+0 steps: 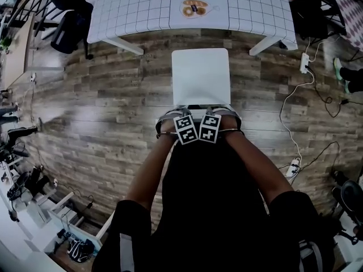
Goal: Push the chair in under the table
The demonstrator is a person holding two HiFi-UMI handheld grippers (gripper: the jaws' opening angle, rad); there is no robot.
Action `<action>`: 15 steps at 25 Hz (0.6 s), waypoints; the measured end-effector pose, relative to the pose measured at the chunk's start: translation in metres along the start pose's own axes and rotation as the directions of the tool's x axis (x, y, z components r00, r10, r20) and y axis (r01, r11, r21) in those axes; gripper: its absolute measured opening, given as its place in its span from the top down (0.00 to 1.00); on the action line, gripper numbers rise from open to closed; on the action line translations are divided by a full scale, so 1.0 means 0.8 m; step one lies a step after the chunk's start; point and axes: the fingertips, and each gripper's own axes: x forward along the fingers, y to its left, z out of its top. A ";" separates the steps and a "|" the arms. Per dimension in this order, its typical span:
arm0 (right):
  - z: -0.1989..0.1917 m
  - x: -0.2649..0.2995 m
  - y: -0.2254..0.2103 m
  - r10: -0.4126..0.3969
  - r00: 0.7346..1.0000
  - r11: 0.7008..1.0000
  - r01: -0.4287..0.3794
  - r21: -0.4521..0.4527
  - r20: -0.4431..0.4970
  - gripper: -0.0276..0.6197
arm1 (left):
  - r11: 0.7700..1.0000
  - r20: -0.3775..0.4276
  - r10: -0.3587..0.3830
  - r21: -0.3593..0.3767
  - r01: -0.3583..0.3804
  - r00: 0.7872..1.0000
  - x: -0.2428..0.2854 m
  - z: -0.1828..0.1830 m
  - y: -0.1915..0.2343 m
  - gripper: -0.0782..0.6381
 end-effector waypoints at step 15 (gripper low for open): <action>0.012 -0.011 -0.101 0.023 1.000 0.999 -0.023 0.040 -0.015 0.82 | 1.000 0.012 -0.005 0.029 0.005 1.000 -0.011 0.012 0.101 0.76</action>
